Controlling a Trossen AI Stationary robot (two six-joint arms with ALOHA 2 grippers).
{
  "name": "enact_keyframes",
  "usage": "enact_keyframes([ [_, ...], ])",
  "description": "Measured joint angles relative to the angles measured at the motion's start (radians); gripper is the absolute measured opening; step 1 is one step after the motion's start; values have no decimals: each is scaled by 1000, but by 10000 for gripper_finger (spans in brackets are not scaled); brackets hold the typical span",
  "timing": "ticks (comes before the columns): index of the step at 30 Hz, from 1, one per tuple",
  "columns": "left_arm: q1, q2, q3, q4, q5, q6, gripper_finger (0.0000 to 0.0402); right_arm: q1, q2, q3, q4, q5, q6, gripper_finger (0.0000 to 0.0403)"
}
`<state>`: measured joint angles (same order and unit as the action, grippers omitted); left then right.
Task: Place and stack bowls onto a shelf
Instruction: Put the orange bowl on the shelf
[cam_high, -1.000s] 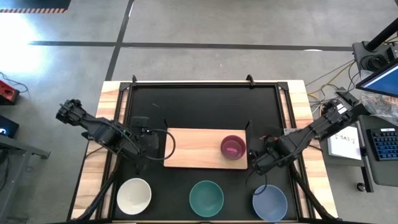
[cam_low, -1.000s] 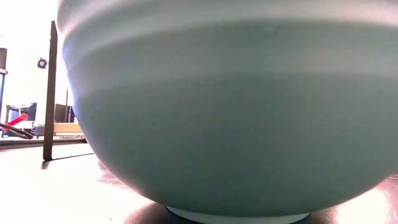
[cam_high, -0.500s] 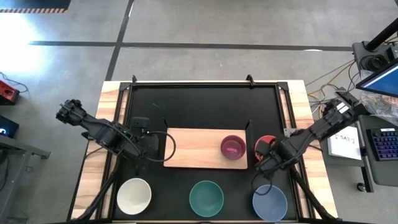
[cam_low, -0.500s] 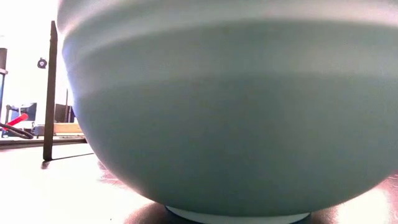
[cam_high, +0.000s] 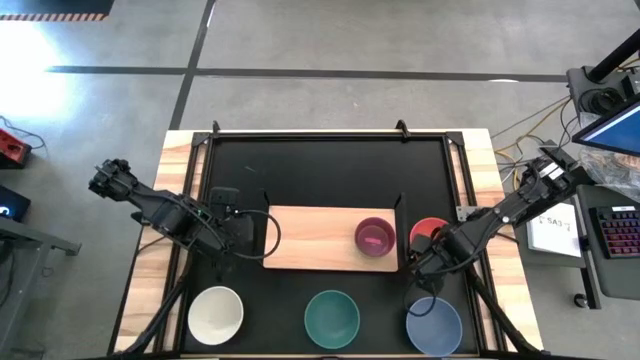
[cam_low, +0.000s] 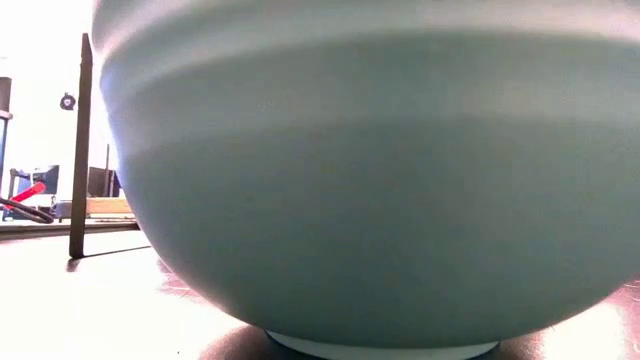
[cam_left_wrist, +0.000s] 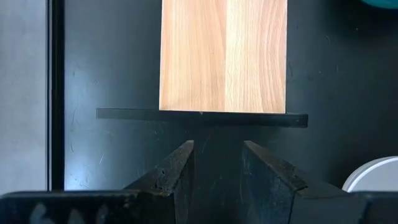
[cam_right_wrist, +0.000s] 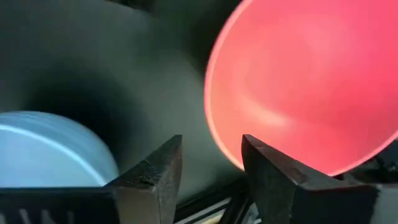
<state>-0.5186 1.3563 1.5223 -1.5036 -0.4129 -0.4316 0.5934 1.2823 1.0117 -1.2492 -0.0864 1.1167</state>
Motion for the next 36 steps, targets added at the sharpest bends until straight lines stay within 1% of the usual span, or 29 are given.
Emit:
enact_keyframes([
  [3,0,0,0,0,0,-5,119,0,0,-29,40,2,-42,159],
  [8,0,0,0,3,0,-14,119,0,-1,-73,43,8,-102,150],
  [11,0,0,0,3,0,-20,119,0,-2,-102,53,8,-114,144],
  [17,0,0,0,4,0,-23,119,0,-2,-165,132,8,-134,135],
  [21,0,0,0,7,0,-23,119,0,-2,-192,140,8,-133,126],
  [25,0,0,0,6,0,-23,119,0,-2,-196,140,8,-138,100],
  [32,0,0,0,7,-9,-23,119,0,-2,-196,139,12,-163,18],
  [36,0,0,0,6,-9,-23,119,-1,-5,-194,134,11,-157,10],
])
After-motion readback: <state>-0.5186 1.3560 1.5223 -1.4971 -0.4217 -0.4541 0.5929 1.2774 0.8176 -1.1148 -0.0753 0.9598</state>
